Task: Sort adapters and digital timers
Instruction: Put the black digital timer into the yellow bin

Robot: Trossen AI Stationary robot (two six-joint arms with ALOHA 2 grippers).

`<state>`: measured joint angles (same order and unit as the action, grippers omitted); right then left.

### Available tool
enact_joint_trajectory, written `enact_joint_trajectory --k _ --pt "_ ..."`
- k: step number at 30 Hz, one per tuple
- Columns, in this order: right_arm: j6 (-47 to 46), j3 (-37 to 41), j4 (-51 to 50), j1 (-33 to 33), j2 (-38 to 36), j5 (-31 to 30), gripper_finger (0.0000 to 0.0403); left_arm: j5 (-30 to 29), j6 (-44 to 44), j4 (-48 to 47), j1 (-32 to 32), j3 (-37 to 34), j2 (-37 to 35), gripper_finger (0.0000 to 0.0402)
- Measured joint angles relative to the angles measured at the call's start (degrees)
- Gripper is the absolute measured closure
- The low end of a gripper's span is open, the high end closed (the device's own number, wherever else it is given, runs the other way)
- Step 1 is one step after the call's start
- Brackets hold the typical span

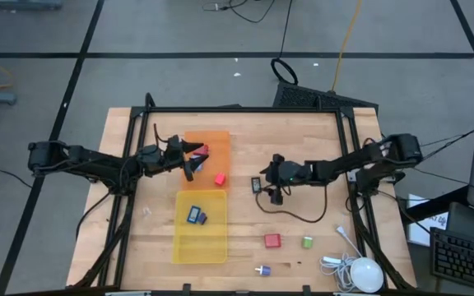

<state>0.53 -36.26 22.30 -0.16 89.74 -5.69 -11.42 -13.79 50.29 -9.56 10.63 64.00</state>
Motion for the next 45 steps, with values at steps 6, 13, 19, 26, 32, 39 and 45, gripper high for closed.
enact_joint_trajectory --k 6,13,19,26,32,39,45 --pt "5.73 0.10 4.88 -0.20 6.05 3.13 0.0102 0.02 -0.42 -1.39 0.00 0.04 0.01 0.0133" --pt "6.24 0.10 9.65 0.68 9.76 4.26 0.0103 0.02 -0.45 -2.60 -0.01 0.04 0.01 0.0133" --pt "5.00 0.10 9.68 1.31 10.49 -0.33 0.0095 0.00 -0.47 -2.72 -0.01 0.04 0.01 0.0133" --pt "4.09 0.10 9.40 2.11 10.48 -0.20 0.0097 -0.01 -0.64 -3.40 -0.01 0.07 0.01 0.0133" --pt "3.85 0.10 9.36 2.57 10.48 -0.23 0.0117 -0.04 -0.63 -3.71 0.02 0.07 0.01 0.0133" --pt "2.44 0.10 9.25 3.90 10.44 -0.14 0.0159 -0.07 -0.62 -3.81 -0.01 0.07 0.01 0.0133" --pt "4.71 0.08 9.53 3.93 10.37 -0.18 0.0222 -0.07 -0.50 -3.81 -0.01 0.07 0.01 0.0133"
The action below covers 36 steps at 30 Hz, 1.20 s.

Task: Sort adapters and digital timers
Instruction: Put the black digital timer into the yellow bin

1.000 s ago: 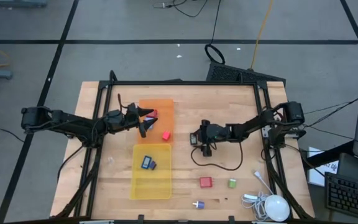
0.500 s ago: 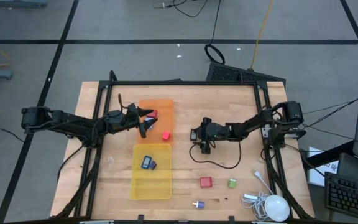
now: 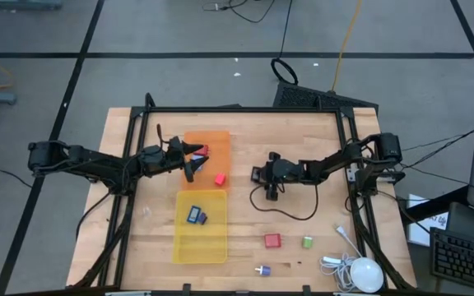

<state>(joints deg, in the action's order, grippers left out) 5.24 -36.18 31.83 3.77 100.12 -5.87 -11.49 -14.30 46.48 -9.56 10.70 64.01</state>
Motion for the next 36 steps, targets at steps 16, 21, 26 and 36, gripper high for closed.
enact_joint_trajectory --k 16,21,26,36 --pt "4.74 0.09 1.00 -0.42 0.06 0.47 0.0392 -0.01 0.01 -0.22 0.01 0.00 0.00 0.0133" --pt "4.79 0.10 0.47 -0.42 -0.91 1.71 0.0395 -0.04 -0.01 -1.09 0.00 0.00 0.00 0.0133" --pt "4.66 0.13 0.42 -0.48 -3.06 4.69 0.0400 -0.12 -0.02 -1.48 0.02 0.00 0.00 0.0133" --pt "3.59 0.11 -0.46 -1.81 -10.96 11.10 0.0401 -0.17 -0.60 -1.84 0.00 0.00 0.00 0.0133"
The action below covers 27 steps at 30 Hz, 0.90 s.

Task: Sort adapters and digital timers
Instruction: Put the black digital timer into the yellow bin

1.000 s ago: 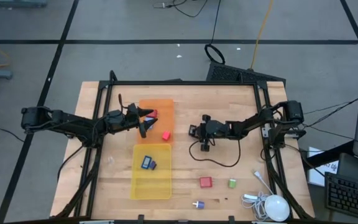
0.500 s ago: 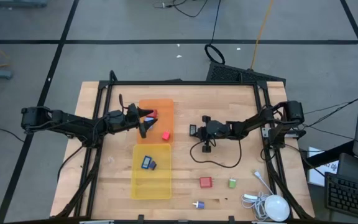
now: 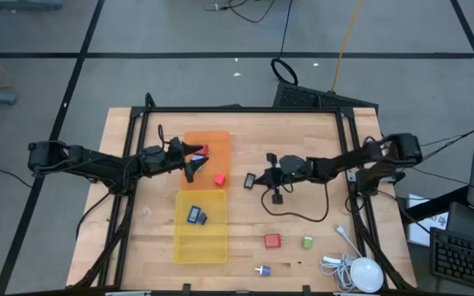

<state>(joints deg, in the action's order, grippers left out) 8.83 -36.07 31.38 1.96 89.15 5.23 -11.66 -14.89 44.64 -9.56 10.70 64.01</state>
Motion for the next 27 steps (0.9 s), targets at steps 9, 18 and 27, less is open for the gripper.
enact_joint_trajectory --k 9,18,27 --pt "-1.19 -0.07 0.64 -2.08 -1.28 -5.70 0.0378 -0.02 -0.54 -0.04 0.00 0.00 0.00 0.0133" --pt "-10.15 -0.07 3.90 -1.57 5.31 -7.56 0.0162 -0.04 -0.64 -0.04 0.01 0.00 0.00 0.0133" --pt "-11.77 -1.01 5.21 0.17 12.28 -11.32 0.0008 -0.07 -0.60 -0.07 0.00 0.00 0.00 0.0133"
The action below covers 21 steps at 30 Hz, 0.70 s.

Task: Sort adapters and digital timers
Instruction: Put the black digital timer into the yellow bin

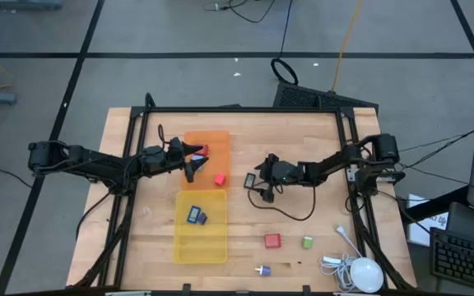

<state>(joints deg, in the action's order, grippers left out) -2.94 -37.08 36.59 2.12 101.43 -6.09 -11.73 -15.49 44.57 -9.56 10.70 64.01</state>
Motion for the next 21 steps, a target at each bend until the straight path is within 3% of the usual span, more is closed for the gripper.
enact_joint_trajectory --k 11,17,21 --pt "-0.72 -4.51 0.65 0.16 7.29 3.34 0.0025 -0.31 0.03 -0.36 0.00 0.00 0.00 0.0133" --pt "-0.87 -4.59 -1.09 0.79 7.13 3.39 0.0029 -0.31 0.10 -0.34 0.00 0.00 0.00 0.0133" --pt "-0.69 -4.61 -4.34 1.22 5.79 3.44 0.0058 -0.31 0.11 -0.34 0.00 0.00 0.00 0.0133"
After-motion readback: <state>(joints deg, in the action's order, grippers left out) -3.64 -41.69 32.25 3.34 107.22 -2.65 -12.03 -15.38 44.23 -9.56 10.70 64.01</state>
